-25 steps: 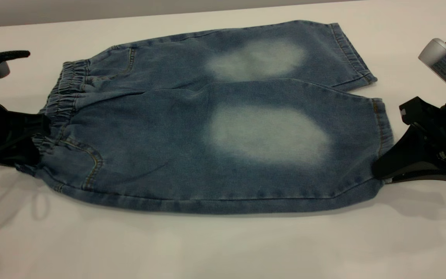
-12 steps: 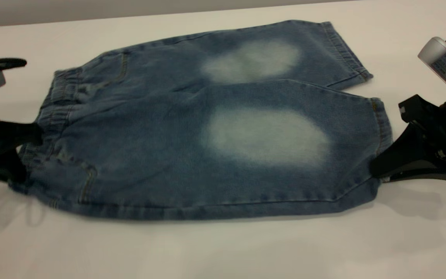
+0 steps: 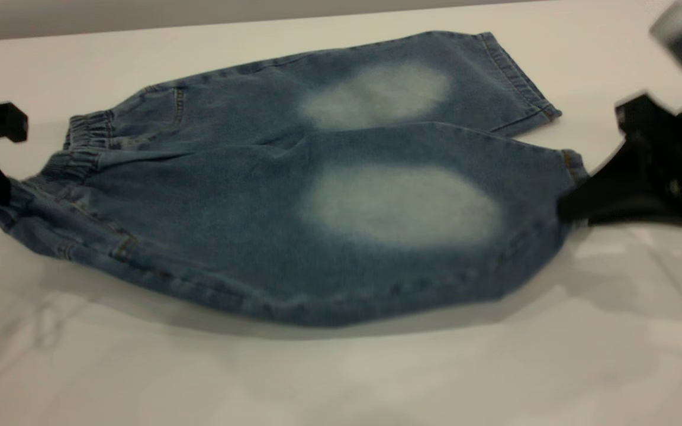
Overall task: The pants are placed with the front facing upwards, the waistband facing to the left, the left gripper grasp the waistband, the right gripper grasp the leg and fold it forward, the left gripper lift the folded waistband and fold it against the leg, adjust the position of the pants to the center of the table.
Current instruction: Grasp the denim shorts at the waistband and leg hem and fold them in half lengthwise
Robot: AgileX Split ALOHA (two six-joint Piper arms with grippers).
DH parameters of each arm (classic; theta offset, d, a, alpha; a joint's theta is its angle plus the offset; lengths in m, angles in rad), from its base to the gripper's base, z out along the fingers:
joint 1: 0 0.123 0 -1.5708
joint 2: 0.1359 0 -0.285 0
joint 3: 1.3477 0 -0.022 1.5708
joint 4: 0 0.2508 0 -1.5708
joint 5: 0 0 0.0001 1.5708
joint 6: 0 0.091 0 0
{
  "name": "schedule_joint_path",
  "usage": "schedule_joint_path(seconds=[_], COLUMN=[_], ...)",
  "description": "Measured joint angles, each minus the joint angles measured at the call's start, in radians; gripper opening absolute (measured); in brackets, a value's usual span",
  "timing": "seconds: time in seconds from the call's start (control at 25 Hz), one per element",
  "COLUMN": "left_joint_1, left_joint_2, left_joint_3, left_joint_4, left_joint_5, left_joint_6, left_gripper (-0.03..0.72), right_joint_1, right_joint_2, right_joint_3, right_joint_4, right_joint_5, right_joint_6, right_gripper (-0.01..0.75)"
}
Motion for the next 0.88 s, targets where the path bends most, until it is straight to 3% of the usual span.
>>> schedule_joint_path(seconds=[0.44, 0.88], left_joint_1=[0.0, -0.013], left_joint_2=[0.002, 0.039], left_joint_3=[-0.037, -0.122], left_joint_4=[0.0, 0.0], left_joint_5=[-0.108, -0.221], left_joint_6=[0.0, -0.001], left_gripper=[0.057, 0.056], right_joint_1=[0.0, 0.0], right_joint_2=[-0.075, -0.072], right_joint_3=[-0.183, -0.33], right_joint_4=[-0.148, -0.168], right_joint_5=[-0.008, -0.049], right_joint_6=[0.187, 0.199], right_gripper=[0.02, 0.02])
